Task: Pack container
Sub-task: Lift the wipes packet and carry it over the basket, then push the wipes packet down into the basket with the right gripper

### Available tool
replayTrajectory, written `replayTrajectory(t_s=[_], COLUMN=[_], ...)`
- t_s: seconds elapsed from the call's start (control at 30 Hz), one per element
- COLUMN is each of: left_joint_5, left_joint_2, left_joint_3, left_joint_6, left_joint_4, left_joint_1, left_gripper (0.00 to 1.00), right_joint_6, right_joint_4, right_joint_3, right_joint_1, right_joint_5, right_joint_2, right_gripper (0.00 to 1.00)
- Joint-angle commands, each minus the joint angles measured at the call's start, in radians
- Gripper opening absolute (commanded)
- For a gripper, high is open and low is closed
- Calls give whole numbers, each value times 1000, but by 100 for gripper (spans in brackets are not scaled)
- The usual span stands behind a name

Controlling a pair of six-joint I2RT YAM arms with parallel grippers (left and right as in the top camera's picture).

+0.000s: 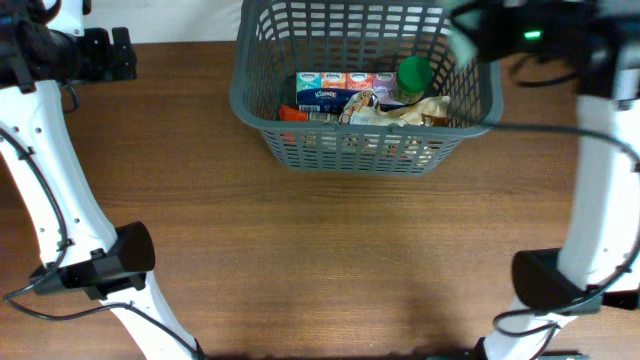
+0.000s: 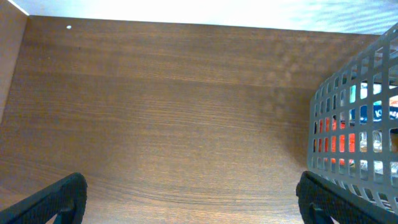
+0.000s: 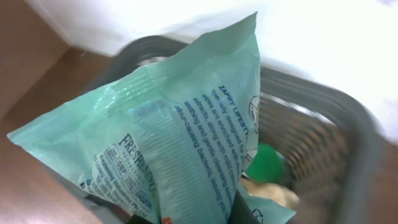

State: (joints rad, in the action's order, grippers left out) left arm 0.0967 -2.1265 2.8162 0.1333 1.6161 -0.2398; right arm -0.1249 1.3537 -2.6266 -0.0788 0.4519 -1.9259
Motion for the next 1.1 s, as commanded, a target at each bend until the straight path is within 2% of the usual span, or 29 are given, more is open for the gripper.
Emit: replayTrajectory(t_s=[0.0,0.17,0.33,0.57,0.8,1.0,1.07], left_joint_5=[0,0,0,0,0,0,0], left_joint_2=[-9,-9,-9,-9,-9,-9,-9], left_joint_3=[-1,-1,-1,-1,-1,-1,-1], left_joint_6=[-9,-9,-9,-9,-9,-9,-9], left_joint_4=[1,1,1,1,1,2,1], left_joint_1=[-5,-5,-5,-5,-5,-5,-5], left_gripper=[99,99,99,99,99,99,99], right_joint_6=[-62,-61,-2,-4,-278,-437,-545], right_joint_4=[-32,-109,-165,-202,-245,-257,-246], right_joint_3=[39,108,146,148,149,152,161], right_joint_1=[-105,-182,-183,-183,-184,-184,-183], right_joint_5=[-165,-308,-308,-306,-220,-211,-149], right_joint_2=[-39,-141,-272,-414,-457,-457,-457], right_gripper=[13,13,8,9,8,4,4])
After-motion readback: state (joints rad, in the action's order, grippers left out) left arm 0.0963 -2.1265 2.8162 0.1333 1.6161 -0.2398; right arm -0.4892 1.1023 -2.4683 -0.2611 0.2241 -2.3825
